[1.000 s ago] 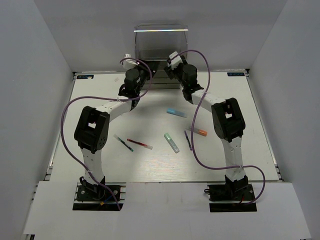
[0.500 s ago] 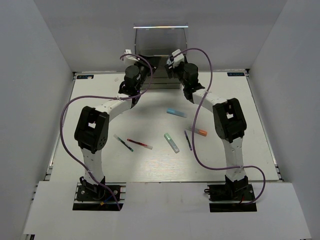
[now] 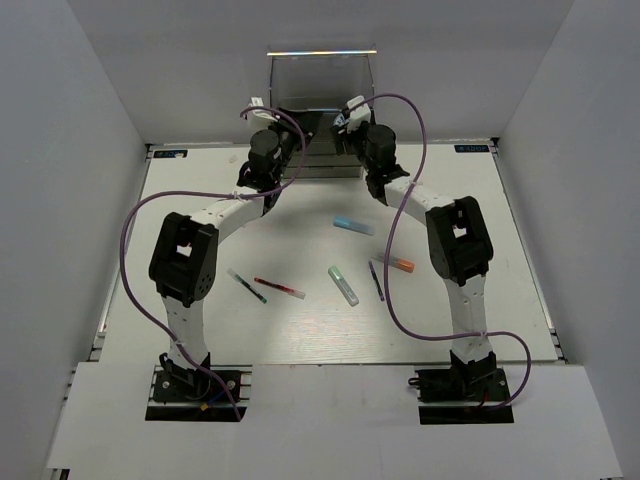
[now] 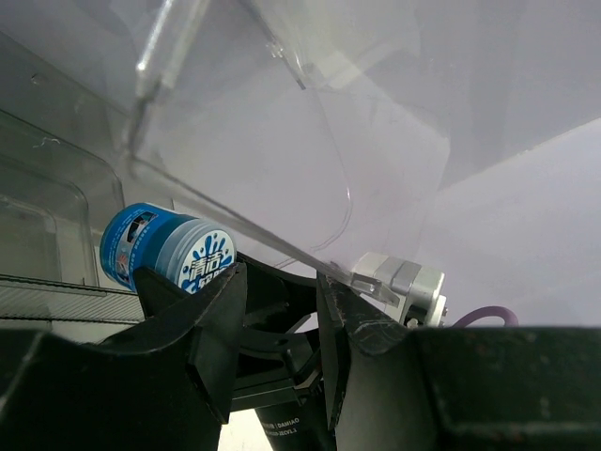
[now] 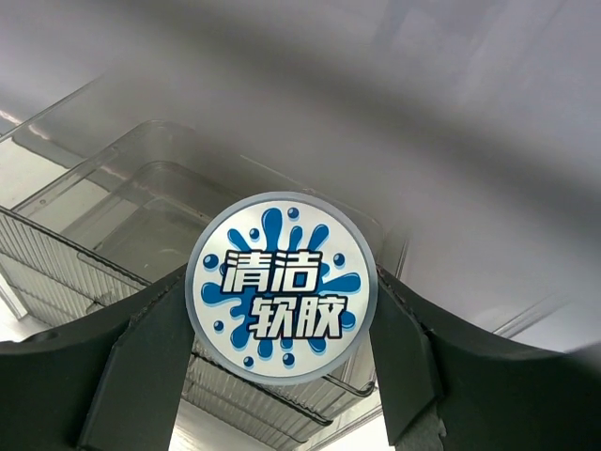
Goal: Sort the stationery into containers
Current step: Place the stationery in the drawer.
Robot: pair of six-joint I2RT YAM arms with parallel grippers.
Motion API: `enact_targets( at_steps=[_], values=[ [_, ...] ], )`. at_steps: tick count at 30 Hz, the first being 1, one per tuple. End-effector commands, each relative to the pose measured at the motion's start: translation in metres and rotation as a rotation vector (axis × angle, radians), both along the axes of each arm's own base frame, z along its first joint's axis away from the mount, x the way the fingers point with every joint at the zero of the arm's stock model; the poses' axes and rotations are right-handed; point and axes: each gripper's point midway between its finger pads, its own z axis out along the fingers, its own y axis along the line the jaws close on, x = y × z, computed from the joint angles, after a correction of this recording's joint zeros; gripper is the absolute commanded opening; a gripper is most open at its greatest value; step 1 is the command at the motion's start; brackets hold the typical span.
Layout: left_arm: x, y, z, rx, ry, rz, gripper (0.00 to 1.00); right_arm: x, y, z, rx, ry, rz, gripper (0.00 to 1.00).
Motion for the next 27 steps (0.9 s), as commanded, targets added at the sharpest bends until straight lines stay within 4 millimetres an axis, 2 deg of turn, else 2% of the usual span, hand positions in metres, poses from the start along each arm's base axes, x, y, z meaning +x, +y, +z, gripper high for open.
enact_targets(
  at_steps=[1, 2, 3, 4, 7, 8, 11, 14, 15, 20, 22, 23, 24, 25, 27],
  values=[
    [-0.02, 0.011, 0.093, -0.093, -0.196, 0.003, 0.47, 0.003, -0.004, -0.036, -0.022, 0.115, -0.03, 0.0],
    [-0.02, 0.011, 0.091, -0.089, -0.188, 0.003, 0.47, 0.003, -0.004, -0.04, -0.035, 0.122, -0.03, 0.0],
    [-0.02, 0.011, 0.091, -0.089, -0.188, 0.003, 0.47, 0.002, -0.004, -0.042, -0.042, 0.124, -0.024, 0.06],
    [-0.02, 0.011, 0.091, -0.089, -0.188, 0.003, 0.47, 0.001, -0.006, -0.049, -0.055, 0.133, -0.024, 0.21],
    [-0.02, 0.011, 0.091, -0.089, -0.188, 0.003, 0.47, -0.002, -0.007, -0.053, -0.071, 0.14, -0.014, 0.41],
    [-0.02, 0.011, 0.091, -0.089, -0.188, 0.003, 0.47, -0.002, -0.009, -0.055, -0.075, 0.143, -0.014, 0.52],
    [-0.02, 0.011, 0.091, -0.089, -0.188, 0.003, 0.47, -0.008, -0.006, -0.053, -0.08, 0.14, 0.011, 0.68],
    [-0.022, 0.006, 0.091, -0.09, -0.187, -0.006, 0.47, -0.013, -0.005, -0.052, -0.08, 0.138, 0.026, 0.77],
    [-0.022, 0.006, 0.091, -0.09, -0.187, -0.006, 0.47, -0.015, -0.004, -0.053, -0.082, 0.142, 0.032, 0.83],
    [-0.022, 0.006, 0.085, -0.085, -0.177, -0.006, 0.47, -0.022, -0.006, -0.058, -0.085, 0.151, 0.045, 0.9],
    [-0.021, 0.006, 0.081, -0.081, -0.169, -0.006, 0.47, -0.023, -0.008, -0.052, -0.082, 0.141, 0.045, 0.9],
    [-0.021, 0.006, 0.081, -0.081, -0.169, -0.006, 0.47, -0.028, -0.007, -0.058, -0.084, 0.148, 0.049, 0.9],
    [-0.021, 0.006, 0.076, -0.077, -0.161, -0.006, 0.47, -0.032, -0.005, -0.054, -0.081, 0.141, 0.076, 0.9],
    [-0.024, 0.007, 0.082, -0.081, -0.169, -0.006, 0.47, -0.035, -0.004, -0.049, -0.079, 0.13, 0.086, 0.9],
    [-0.023, 0.007, 0.076, -0.077, -0.159, -0.006, 0.47, -0.044, -0.004, -0.05, -0.078, 0.125, 0.109, 0.9]
  ],
)
